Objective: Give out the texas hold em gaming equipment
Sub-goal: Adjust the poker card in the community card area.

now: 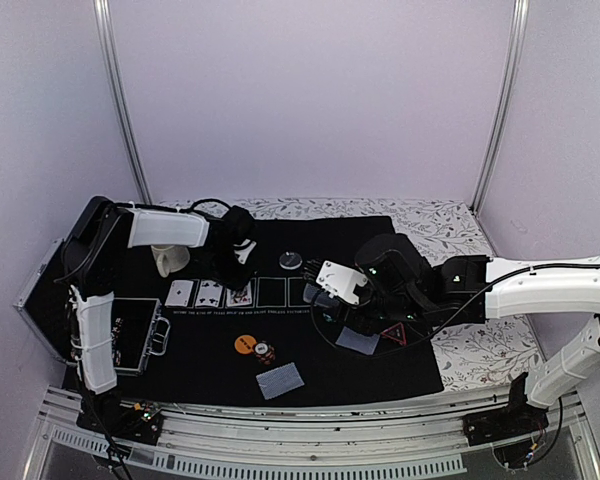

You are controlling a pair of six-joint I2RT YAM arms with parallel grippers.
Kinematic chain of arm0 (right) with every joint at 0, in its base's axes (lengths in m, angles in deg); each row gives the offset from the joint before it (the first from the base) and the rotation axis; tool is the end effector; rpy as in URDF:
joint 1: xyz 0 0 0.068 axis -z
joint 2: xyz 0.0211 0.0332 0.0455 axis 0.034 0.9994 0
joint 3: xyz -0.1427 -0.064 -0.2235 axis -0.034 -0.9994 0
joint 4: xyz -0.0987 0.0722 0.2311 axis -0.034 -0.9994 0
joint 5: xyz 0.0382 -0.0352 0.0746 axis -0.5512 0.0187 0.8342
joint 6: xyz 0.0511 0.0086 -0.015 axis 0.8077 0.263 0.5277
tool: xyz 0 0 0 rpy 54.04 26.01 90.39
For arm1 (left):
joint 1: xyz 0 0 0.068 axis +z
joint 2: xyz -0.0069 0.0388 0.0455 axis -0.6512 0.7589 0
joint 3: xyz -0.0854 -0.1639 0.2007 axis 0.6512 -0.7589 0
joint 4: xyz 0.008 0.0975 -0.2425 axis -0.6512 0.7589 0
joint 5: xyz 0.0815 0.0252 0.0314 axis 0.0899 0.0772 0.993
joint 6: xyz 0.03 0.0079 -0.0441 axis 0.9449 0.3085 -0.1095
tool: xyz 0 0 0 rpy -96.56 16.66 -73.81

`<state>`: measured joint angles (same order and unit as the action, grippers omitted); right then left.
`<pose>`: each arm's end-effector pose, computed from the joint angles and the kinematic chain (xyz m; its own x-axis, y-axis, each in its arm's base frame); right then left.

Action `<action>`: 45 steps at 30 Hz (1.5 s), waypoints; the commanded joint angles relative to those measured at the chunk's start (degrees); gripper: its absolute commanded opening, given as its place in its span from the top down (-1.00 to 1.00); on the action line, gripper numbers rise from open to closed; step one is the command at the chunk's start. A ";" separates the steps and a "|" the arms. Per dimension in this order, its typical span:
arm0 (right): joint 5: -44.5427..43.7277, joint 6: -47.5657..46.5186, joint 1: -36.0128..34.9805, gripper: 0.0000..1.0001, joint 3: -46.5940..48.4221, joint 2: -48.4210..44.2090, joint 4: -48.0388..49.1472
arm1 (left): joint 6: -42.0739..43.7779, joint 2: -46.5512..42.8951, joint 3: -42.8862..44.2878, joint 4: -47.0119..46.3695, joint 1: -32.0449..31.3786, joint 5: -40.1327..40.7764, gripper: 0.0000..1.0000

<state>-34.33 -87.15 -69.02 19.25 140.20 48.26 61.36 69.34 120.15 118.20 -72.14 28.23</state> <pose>0.1340 0.2893 0.2747 0.0001 -0.7307 -0.6827 -0.8257 0.3851 -0.4122 0.3506 -0.2106 0.1402 -0.8896 0.3573 -0.2845 0.3577 0.9324 0.0524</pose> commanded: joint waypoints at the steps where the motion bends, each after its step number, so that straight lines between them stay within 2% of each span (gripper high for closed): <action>1: -0.65 0.48 0.04 -0.01 0.52 -1.03 0.29 | 2.20 2.48 0.46 0.20 -1.28 -0.57 1.00; 14: -0.91 0.17 0.08 -0.01 1.05 -0.45 -0.05 | 3.87 -1.13 2.51 0.69 -1.27 -1.11 1.00; 22: -0.85 0.39 0.03 -0.01 0.53 -0.67 -0.11 | 2.89 -5.57 -1.90 2.56 2.54 2.13 1.00; 33: -0.92 0.49 0.10 -0.01 0.29 -0.86 -0.02 | 2.29 -3.83 -4.37 2.63 3.12 2.02 1.00; 45: -1.22 0.57 0.04 -0.01 0.19 -0.98 -0.06 | 3.65 0.56 -0.71 1.96 2.94 1.76 1.00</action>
<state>-34.44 -87.15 -69.02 19.25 140.20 47.74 64.22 67.55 118.01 120.52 -68.97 29.59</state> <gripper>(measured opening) 0.510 0.005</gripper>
